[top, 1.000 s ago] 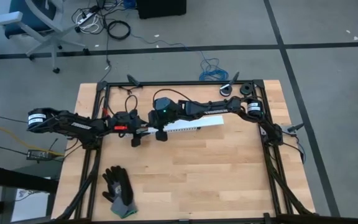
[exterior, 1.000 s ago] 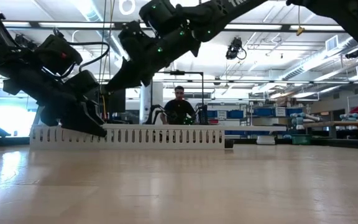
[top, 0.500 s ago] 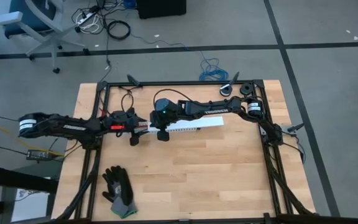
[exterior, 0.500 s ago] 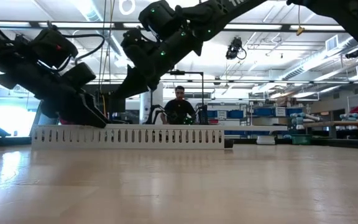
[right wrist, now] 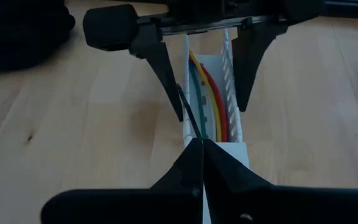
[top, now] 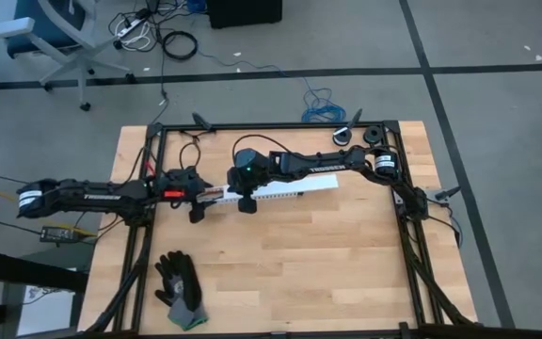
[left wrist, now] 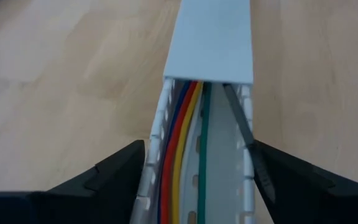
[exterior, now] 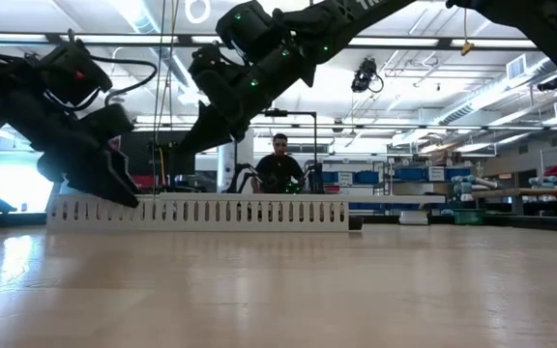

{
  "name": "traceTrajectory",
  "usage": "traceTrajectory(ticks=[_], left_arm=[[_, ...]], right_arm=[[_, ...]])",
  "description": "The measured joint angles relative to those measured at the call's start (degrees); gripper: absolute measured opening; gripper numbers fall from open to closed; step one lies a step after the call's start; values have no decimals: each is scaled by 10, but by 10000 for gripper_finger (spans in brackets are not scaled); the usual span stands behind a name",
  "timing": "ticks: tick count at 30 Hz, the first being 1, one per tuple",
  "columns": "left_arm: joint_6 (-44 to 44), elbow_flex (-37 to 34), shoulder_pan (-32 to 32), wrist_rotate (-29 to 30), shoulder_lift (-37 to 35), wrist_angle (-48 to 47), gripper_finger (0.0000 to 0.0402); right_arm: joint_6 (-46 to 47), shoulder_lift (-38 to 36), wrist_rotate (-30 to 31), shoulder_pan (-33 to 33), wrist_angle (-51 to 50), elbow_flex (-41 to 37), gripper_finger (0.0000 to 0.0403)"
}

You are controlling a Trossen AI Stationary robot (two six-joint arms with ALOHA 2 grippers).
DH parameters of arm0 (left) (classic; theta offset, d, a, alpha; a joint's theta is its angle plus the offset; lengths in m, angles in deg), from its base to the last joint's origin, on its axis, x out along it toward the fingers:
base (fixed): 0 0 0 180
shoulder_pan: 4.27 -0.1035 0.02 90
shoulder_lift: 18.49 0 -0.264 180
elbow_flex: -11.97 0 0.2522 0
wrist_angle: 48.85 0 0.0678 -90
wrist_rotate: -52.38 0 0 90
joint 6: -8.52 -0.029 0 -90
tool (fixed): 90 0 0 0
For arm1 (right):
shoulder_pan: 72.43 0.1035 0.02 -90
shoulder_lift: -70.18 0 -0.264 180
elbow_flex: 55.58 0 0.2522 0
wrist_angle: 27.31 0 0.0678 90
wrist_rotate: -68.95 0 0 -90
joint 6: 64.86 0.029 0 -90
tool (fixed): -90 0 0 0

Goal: Ziptie cables
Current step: Close the white cable duct with the cover

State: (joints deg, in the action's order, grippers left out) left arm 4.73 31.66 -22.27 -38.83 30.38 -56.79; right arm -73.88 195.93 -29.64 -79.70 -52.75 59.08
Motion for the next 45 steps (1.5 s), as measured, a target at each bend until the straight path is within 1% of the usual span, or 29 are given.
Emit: traceTrajectory(ticks=[4,8,16,17,21,23,26,30,33,37,41,45], left_arm=[[20,0,0,1,20,2,294],[29,0,0,-3,44,4,291],[27,-1,0,-6,88,53,246],[27,0,0,-8,95,60,244],[22,-1,0,-12,122,98,241],[21,-1,0,-13,131,108,242],[22,-1,0,-15,139,125,241],[23,-1,0,-16,143,136,241],[9,-1,0,-16,143,137,241],[-14,-2,0,-17,143,141,241],[-18,-2,0,-22,143,148,243],[-18,-2,0,-23,143,159,266]], right_arm=[[1,-1,0,0,-2,-4,0],[20,-2,-2,-4,-3,-24,0],[65,3,10,-21,19,-74,0],[71,11,1,-24,28,-74,0],[99,57,-81,-32,103,-60,0],[100,83,-91,-31,119,-36,0],[90,90,-94,-29,146,-25,0],[57,70,-81,-26,181,-28,0],[40,35,-81,-25,190,-27,0],[27,5,-78,-22,147,-25,0],[16,-4,-56,-20,103,-26,0],[17,-10,-55,-19,97,-26,0]])
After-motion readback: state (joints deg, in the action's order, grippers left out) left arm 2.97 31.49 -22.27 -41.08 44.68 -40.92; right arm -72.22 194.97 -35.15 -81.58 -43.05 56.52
